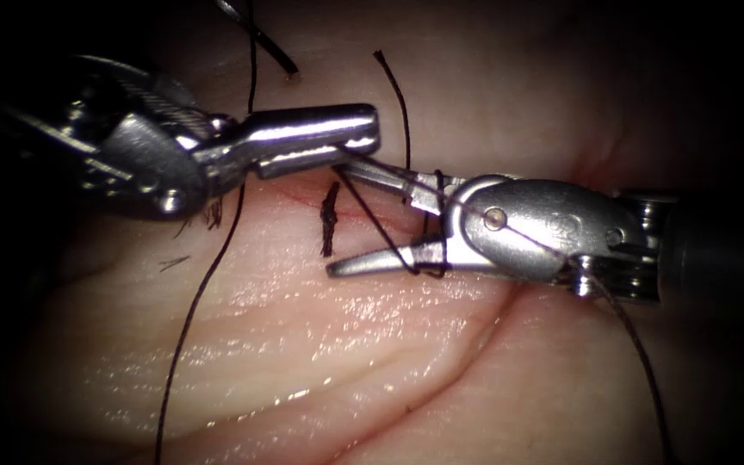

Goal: Wound Closure

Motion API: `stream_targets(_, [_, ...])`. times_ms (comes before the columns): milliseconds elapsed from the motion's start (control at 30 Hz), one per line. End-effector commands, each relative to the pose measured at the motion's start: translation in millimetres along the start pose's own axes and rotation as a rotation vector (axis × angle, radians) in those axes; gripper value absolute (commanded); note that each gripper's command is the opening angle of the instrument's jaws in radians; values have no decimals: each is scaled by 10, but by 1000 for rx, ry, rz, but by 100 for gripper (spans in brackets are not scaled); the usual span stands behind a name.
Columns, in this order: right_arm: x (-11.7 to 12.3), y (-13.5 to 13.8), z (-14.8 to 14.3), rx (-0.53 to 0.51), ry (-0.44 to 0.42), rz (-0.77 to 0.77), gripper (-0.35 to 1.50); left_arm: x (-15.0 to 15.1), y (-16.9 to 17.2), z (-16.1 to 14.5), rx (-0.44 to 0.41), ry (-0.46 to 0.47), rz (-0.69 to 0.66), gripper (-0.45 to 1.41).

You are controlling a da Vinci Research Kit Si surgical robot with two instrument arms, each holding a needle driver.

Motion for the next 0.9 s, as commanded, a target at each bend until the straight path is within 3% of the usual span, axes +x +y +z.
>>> stream_targets(33, [-1,2,8,19,2,3,108,-8,2,8,3,3,-6,-45])
stream_targets(267, [-1,-4,12,91,44,18,96,-43,9,16,46,23,-78,-45])
stream_targets(433, [-2,-5,13,177,104,54,54,-65,17,29,73,97,-99,-45])
stream_targets(567, [-3,-6,15,231,126,93,54,-72,24,39,84,163,-112,-45])
stream_targets(733, [-6,-7,14,247,241,147,51,-76,34,42,85,228,-125,-45])
stream_targets(800, [-6,-7,13,250,274,161,32,-77,38,41,84,243,-120,-45])
stream_targets(900, [-5,-5,12,241,320,173,29,-77,48,39,81,265,-110,-45])
